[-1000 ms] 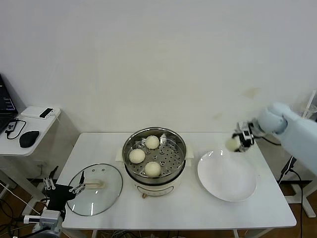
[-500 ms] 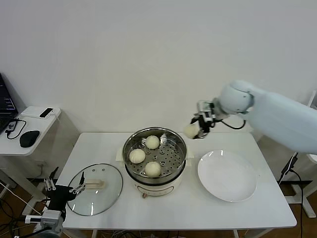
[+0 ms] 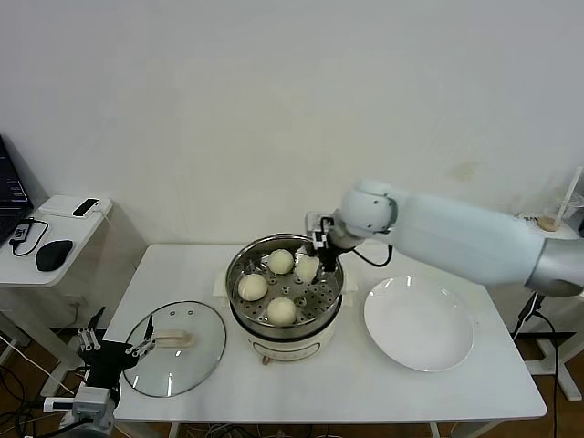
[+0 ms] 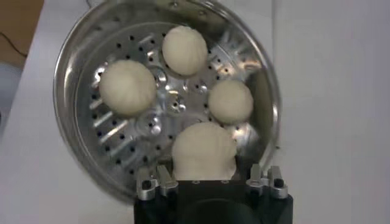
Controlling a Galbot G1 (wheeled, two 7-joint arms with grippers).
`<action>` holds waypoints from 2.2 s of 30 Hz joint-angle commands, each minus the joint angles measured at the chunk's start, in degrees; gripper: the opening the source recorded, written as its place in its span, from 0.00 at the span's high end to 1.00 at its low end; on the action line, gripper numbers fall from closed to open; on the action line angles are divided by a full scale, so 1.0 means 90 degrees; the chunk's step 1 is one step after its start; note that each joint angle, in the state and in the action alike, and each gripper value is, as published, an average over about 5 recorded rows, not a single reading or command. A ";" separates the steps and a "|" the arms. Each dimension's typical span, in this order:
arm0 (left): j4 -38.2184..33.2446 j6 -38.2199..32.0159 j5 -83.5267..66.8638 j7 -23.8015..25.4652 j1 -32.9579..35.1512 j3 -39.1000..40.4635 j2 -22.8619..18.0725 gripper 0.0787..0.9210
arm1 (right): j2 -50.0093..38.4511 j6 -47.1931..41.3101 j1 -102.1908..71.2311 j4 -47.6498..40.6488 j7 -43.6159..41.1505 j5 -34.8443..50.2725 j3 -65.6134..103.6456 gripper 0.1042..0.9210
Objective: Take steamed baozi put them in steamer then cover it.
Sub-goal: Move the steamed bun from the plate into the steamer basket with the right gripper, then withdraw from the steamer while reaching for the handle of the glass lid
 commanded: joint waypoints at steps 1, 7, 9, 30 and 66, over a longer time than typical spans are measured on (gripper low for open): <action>0.0007 0.0001 -0.0013 -0.0007 -0.0003 -0.0011 0.0008 0.12 | 0.0448 -0.0432 -0.0418 -0.0405 0.0450 -0.0067 -0.0205 0.34; 0.0022 0.0005 -0.0022 -0.0008 -0.0027 -0.0027 0.0033 0.12 | 0.0364 -0.0432 -0.0526 -0.0400 0.0491 -0.0121 -0.0130 0.34; 0.0017 0.0006 -0.0021 -0.0007 -0.0031 -0.0024 0.0033 0.12 | 0.0337 -0.0430 -0.0556 -0.0378 0.0504 -0.0111 -0.0079 0.34; 0.0036 -0.0047 -0.0025 -0.0027 -0.0103 -0.0005 0.0015 0.12 | -0.1506 0.0251 -0.1062 0.1505 0.2612 0.1094 0.1901 0.12; 0.2248 -0.2008 0.6678 -0.0916 -0.0263 0.0565 0.0936 0.12 | 0.2532 0.4839 -1.2915 0.2661 0.3718 -0.1311 1.3283 0.12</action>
